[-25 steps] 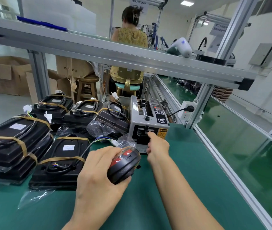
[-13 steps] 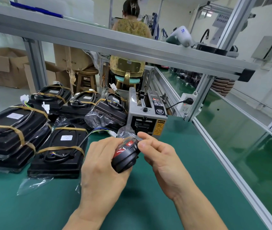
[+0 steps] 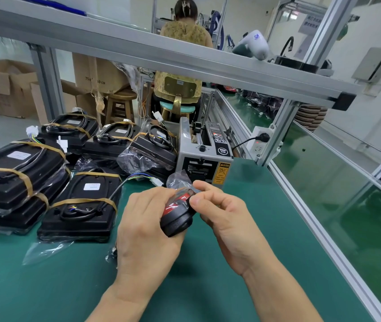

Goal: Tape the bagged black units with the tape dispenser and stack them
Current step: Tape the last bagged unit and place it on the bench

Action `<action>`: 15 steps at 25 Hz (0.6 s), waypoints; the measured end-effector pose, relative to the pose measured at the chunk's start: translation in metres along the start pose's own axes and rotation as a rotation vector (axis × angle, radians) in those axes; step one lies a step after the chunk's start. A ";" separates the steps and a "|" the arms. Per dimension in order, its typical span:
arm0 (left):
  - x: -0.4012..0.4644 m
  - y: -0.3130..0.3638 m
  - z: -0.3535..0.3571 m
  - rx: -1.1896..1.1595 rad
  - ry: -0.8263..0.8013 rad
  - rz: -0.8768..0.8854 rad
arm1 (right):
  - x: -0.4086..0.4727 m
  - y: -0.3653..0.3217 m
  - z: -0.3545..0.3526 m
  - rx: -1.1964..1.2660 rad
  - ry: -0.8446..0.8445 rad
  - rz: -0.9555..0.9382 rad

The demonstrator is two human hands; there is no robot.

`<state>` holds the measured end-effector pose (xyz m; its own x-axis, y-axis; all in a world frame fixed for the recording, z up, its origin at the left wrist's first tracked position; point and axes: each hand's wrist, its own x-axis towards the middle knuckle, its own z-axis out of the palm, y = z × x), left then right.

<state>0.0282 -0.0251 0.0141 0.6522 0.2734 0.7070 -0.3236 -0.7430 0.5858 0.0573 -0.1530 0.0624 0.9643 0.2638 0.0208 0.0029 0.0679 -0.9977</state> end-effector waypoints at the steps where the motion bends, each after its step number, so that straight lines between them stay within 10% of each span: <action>1: 0.000 0.000 0.000 0.003 0.002 -0.001 | -0.001 0.000 0.002 -0.007 0.012 -0.018; 15: 0.000 0.004 0.002 0.018 -0.026 -0.002 | -0.004 0.011 0.008 -0.175 0.220 -0.123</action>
<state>0.0281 -0.0293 0.0157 0.6705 0.2593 0.6951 -0.3098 -0.7535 0.5799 0.0513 -0.1454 0.0522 0.9881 0.0474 0.1464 0.1500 -0.0854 -0.9850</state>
